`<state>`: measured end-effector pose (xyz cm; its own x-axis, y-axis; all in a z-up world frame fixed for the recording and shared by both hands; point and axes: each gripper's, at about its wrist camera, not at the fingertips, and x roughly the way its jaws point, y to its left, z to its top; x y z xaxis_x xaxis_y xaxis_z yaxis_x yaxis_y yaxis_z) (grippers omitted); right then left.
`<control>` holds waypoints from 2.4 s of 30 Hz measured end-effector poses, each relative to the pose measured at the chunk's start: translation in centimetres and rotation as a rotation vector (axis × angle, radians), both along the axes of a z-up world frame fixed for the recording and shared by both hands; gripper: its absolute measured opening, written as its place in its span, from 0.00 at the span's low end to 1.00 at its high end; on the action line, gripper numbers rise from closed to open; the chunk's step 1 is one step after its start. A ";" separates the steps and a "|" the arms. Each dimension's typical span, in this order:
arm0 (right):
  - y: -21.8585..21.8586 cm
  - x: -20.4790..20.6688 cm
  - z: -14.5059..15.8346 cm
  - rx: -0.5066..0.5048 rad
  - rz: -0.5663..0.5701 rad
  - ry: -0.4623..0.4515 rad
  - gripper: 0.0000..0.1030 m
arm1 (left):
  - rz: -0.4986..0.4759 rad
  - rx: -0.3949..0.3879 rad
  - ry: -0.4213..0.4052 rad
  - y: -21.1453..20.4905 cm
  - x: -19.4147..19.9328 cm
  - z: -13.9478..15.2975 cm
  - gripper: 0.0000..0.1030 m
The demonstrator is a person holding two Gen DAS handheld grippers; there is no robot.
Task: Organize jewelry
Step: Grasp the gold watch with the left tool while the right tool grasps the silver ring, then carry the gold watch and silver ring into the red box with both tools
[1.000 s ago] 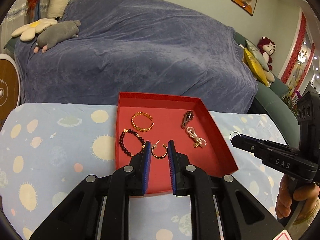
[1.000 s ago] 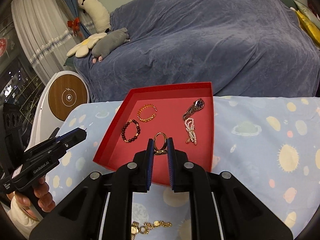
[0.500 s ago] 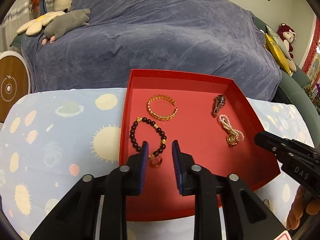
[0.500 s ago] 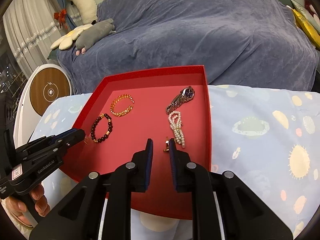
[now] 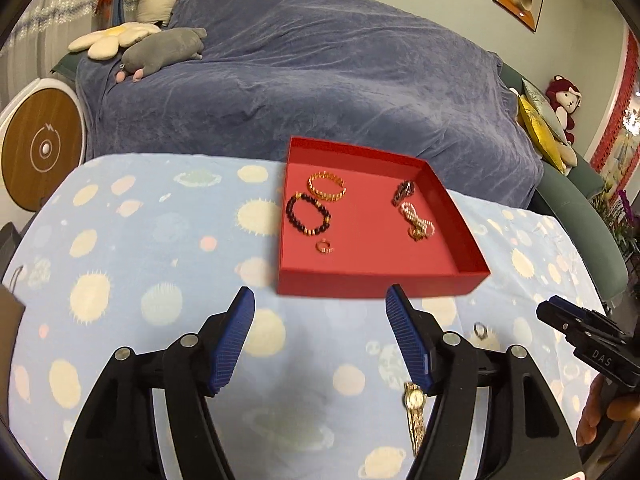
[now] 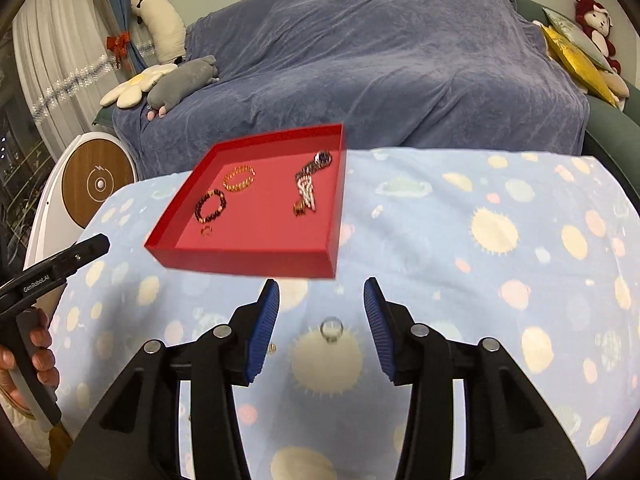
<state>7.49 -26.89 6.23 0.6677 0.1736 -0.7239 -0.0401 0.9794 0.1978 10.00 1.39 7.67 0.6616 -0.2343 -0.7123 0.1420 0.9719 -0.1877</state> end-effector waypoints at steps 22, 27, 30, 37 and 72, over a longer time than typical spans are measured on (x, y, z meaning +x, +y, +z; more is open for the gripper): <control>1.4 2.2 -6.4 -0.074 0.034 0.109 0.41 | -0.232 0.169 0.073 -9.7 -4.0 -9.2 0.57; 2.0 3.1 -7.5 -0.109 0.039 0.110 0.41 | -0.224 0.185 0.048 -9.3 -3.7 -9.2 0.36; 2.4 3.4 -7.4 -0.136 0.048 0.095 0.41 | -0.224 0.179 0.049 -9.0 -3.6 -9.1 0.20; 2.9 3.3 -7.4 -0.147 0.070 0.086 0.19 | -0.232 0.136 0.076 -8.2 -3.1 -8.9 0.19; 5.1 12.6 0.0 0.059 0.111 -0.025 0.19 | -0.100 -0.038 0.030 -5.4 11.5 -1.7 0.19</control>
<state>20.09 -21.75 6.21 0.6595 0.2891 -0.6939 -0.1534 0.9554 0.2523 21.55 -4.04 6.01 0.6119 -0.3250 -0.7211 0.2318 0.9453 -0.2294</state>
